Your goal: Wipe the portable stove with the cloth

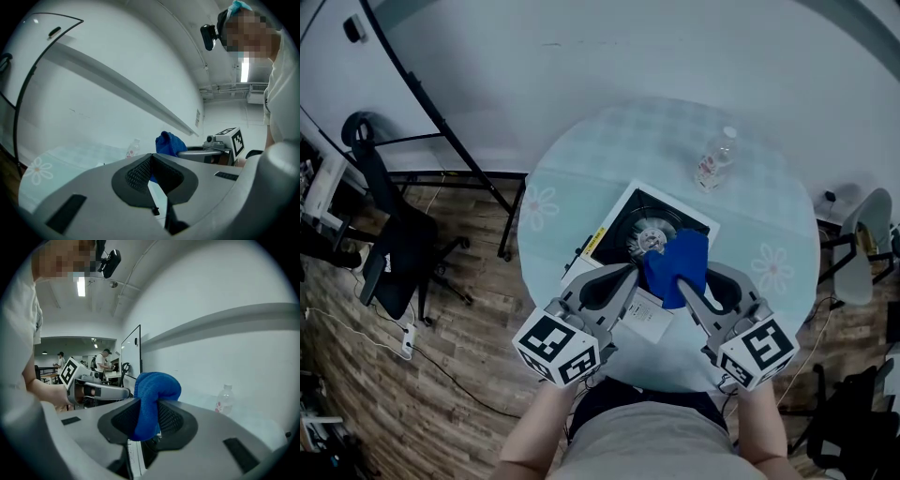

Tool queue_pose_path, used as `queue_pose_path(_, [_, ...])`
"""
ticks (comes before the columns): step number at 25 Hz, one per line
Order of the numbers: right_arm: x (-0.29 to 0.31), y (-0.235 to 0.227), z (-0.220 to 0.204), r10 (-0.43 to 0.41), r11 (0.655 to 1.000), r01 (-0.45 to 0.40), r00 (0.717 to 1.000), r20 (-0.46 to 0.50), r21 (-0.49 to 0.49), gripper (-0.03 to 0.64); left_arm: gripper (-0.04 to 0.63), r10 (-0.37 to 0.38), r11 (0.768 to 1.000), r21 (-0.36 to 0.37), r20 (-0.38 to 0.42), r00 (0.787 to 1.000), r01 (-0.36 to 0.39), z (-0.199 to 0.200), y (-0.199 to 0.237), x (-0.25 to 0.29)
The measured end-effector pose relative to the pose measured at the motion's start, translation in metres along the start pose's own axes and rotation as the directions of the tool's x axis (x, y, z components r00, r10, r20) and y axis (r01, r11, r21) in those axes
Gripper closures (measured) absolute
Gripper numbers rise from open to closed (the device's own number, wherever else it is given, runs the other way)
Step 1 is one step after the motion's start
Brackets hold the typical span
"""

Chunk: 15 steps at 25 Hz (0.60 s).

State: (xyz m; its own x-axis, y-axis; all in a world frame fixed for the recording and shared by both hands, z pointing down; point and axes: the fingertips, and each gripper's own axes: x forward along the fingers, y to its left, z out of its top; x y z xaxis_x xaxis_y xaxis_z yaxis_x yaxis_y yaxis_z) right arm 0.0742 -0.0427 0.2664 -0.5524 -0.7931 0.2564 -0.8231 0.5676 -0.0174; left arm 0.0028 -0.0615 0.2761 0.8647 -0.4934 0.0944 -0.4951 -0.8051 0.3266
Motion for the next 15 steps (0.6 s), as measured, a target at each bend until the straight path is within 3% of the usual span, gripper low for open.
queue_pose_path(15, [-0.007,0.008,-0.007,0.02,1.0,-0.02,0.999,-0.027,-0.007,0.506,0.575,-0.031,0.999,-0.039,-0.053,0.998,0.029,-0.019,-0.009,0.002])
